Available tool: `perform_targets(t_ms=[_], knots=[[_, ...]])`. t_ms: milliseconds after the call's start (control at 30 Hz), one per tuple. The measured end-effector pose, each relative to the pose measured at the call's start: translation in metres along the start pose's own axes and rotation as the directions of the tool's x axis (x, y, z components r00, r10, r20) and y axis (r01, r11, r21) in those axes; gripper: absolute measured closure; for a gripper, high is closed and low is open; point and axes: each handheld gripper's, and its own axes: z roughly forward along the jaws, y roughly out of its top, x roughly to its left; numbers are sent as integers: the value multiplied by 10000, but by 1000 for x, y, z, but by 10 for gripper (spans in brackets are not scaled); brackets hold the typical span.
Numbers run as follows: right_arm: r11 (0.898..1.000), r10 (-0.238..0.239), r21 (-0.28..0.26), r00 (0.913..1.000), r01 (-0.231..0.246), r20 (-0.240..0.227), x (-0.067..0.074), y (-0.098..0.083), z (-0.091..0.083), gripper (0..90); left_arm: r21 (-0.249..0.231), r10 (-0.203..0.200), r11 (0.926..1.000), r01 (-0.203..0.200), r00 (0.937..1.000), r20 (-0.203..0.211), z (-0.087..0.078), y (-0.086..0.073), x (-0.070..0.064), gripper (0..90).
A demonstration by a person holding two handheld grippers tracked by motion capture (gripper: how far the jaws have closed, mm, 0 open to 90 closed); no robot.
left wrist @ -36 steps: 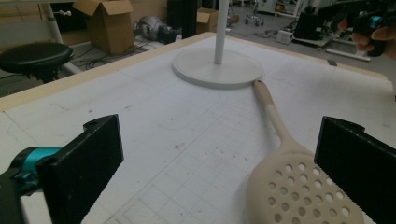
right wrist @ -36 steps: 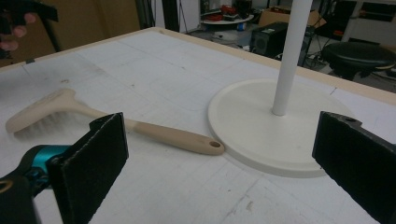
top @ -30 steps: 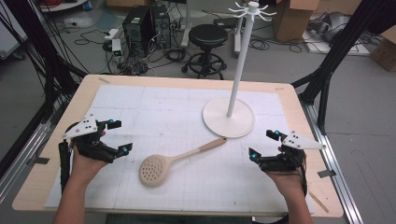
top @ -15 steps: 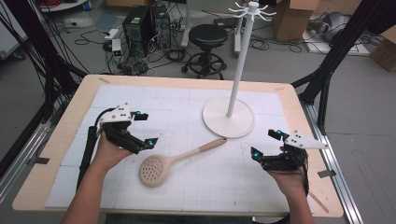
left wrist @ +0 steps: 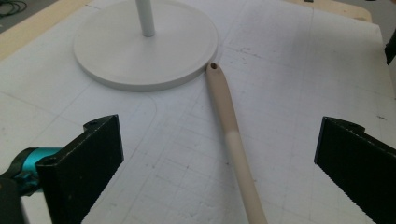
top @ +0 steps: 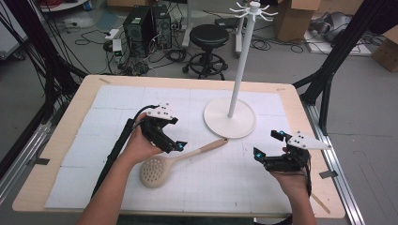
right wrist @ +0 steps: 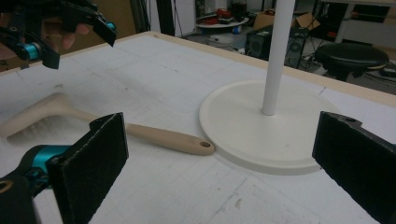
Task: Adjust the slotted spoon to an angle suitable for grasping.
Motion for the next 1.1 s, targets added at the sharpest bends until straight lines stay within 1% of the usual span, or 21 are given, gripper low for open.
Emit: perform_targets(t_ms=[67,133,167,200,267,333,433,500,567,633,700,733,800,833,867,900,933,967,1000,1067,1100], knots=[[10000,11,-10,10000,-11,-12,0,0,0,23,229,35,9997,-39,9999,162,8,4,0,17],[10000,-9,-40,10000,9,8,-1,0,0,23,522,110,9986,-121,9997,215,16,9,0,17],[10000,-9,-40,10000,9,8,-1,0,0,23,522,110,9986,-121,9997,215,16,9,0,17],[10000,13,-30,10000,-13,16,-1,0,-1,23,750,128,9971,-144,9997,218,23,14,0,17],[10000,2,6,10000,-2,31,-1,0,-1,23,927,74,9957,-94,9997,220,29,19,0,17],[10000,-27,15,10000,27,36,-2,-1,-1,23,1239,-27,9923,-7,9996,267,34,24,1,17],[10000,44,17,10000,-45,57,-3,-1,-1,23,1744,59,9846,-95,9998,207,43,30,1,17],[10000,62,-3,10000,-62,62,-3,-1,-1,23,1981,91,9801,-141,9996,257,50,32,1,17],[10000,49,-23,10000,-49,57,-3,-1,-2,23,2390,104,9709,-163,9996,262,58,31,1,17],[10000,66,-1,10000,-66,52,-2,-1,-1,23,2735,73,9617,-169,9993,362,66,30,0,17],[10000,56,27,10000,-57,44,-2,-1,-1,24,3084,113,9511,-198,9995,294,75,29,-2,18],[10000,49,32,10000,-49,51,-2,-1,0,24,3274,198,9445,-258,9996,215,79,29,-3,18],[10000,74,48,10000,-74,20,-2,-1,-1,23,3624,193,9317,-262,9996,227,87,26,-5,18],[10000,59,31,10000,-59,4,-2,-1,-1,23,3863,309,9217,-362,9993,201,90,26,-6,17],[10000,11,9,10000,-11,4,-2,-1,-1,24,4034,369,9141,-402,9992,158,93,24,-7,17],[10000,31,21,10000,-31,14,-2,-1,-1,23,4149,358,9090,-397,9992,170,96,22,-7,17],[10000,45,24,10000,-45,20,-2,-1,-1,23,4149,358,9090,-397,9992,170,96,22,-7,18],[10000,51,20,10000,-51,7,-2,-1,-1,23,4453,403,8940,-498,9987,307,101,19,-9,18],[10000,40,8,10000,-40,6,-2,-1,-1,23,4586,421,8871,-523,9986,325,103,18,-9,32],[10000,57,24,10000,-57,26,-2,-1,-1,23,4746,414,8781,-612,9978,520,105,17,-9,88],[10000,73,33,10000,-73,14,-2,-2,0,23,4801,474,8745,-692,9972,574,105,17,-10,120]])
